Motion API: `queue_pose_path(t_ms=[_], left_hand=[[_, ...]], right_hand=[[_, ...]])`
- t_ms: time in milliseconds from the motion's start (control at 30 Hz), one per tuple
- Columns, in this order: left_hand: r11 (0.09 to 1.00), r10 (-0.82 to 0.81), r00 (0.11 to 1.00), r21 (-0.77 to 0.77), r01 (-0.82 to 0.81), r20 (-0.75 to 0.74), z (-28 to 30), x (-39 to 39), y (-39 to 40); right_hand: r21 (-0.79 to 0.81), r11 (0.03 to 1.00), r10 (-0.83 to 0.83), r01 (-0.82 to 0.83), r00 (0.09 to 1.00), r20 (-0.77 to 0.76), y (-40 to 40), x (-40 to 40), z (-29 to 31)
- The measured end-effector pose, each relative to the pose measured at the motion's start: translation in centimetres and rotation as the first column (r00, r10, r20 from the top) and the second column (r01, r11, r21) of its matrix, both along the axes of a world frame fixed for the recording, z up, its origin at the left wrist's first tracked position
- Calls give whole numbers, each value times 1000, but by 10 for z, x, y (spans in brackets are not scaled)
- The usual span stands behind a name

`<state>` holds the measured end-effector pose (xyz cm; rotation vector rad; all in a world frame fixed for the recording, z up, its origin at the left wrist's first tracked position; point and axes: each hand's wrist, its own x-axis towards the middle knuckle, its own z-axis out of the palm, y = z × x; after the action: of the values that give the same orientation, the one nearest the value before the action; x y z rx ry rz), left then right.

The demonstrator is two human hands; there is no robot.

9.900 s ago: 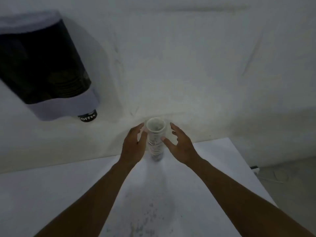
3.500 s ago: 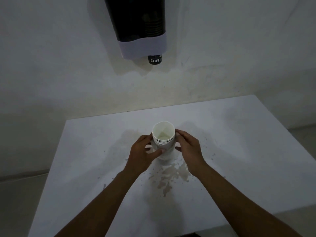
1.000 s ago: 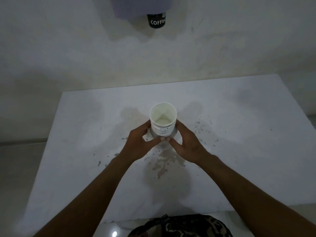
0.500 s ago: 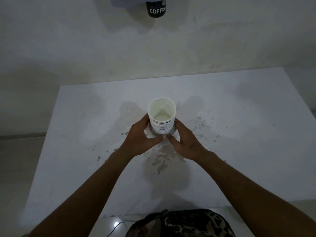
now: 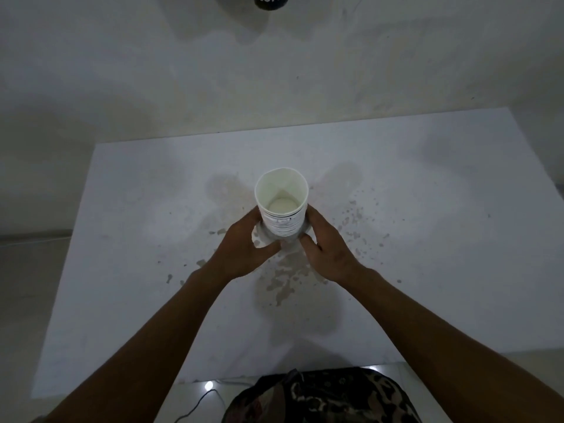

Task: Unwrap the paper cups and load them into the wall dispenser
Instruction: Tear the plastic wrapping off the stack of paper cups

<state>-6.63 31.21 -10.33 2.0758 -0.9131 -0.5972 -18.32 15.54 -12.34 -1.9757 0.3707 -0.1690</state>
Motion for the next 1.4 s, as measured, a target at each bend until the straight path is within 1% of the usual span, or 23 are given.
queue_pose_path(t_ms=[67, 133, 200, 267, 400, 567, 667, 733, 800, 867, 900, 933, 967, 1000, 1067, 1100, 1167, 1233, 1300, 1333, 1400], left_hand=[[999, 37, 999, 1, -37, 15, 5, 0, -6], [994, 103, 994, -42, -104, -23, 6, -2, -10], [988, 135, 989, -68, -139, -58, 4, -4, -11], [989, 127, 990, -64, -131, -64, 1, -4, -11], [995, 81, 993, -49, -85, -91, -4, 0, -8], [999, 48, 986, -15, -51, -158, -14, 3, -4], [998, 62, 979, -8, -64, -194, -12, 5, -3], [993, 108, 956, -11, -116, -271, -10, 6, -1], [972, 210, 909, -26, -235, -359, -7, 3, 3], [912, 321, 818, -76, -402, -477, -4, -4, 6], [882, 358, 782, -90, -462, -510, -3, -8, 6], [864, 386, 767, -92, -496, -512, -2, -12, 6], [850, 403, 758, -97, -518, -513, -2, -16, 5], [836, 411, 748, -112, -538, -521, -1, -19, 4], [802, 419, 712, -138, -581, -563, -1, -24, 2], [784, 425, 688, -141, -605, -588, -1, -26, 1], [748, 444, 639, -133, -650, -628, -4, -30, 1], [725, 453, 609, -128, -677, -651, -9, -33, 2], [711, 465, 590, -119, -693, -661, -13, -34, 2], [708, 474, 589, -114, -697, -655, -15, -34, 1], [694, 500, 575, -98, -713, -647, -19, -33, -2]], right_hand=[[2, 1000, -12, 12, 1000, -14, 2, 1, -2], [9, 1000, -19, 19, 1000, -16, 2, 2, -4], [10, 1000, -9, 9, 1000, -28, -2, 1, -6], [8, 1000, 18, -18, 1000, -24, -7, 0, -7], [21, 997, 70, -72, 994, 78, -11, 0, -1], [-13, 994, 106, -105, 994, 40, -16, 2, 3], [-44, 988, 149, -148, 988, 35, -22, 1, 1], [-73, 986, 154, -149, 984, 83, -23, -1, -4], [-71, 992, 107, -100, 989, 102, -21, -3, -11], [-60, 997, 48, -43, 996, 75, -18, -3, -16], [-46, 999, 16, -14, 999, 45, -17, -3, -17], [-7, 1000, -19, 19, 1000, 11, -15, -2, -16], [67, 996, -62, 63, 998, -24, -13, -1, -13], [181, 977, -108, 117, 992, -58, -12, 1, -9], [431, 874, -189, 226, 974, -127, -11, 5, 1], [523, 812, -212, 258, 966, -148, -11, 6, 5], [646, 706, -241, 291, 956, -166, -10, 6, 8], [706, 621, -285, 341, 937, -201, -9, 5, 8], [719, 563, -332, 407, 908, -255, -7, 4, 7], [714, 548, -345, 435, 896, -281, -6, 4, 6], [671, 559, -364, 488, 871, -330, -4, 7, 6]])
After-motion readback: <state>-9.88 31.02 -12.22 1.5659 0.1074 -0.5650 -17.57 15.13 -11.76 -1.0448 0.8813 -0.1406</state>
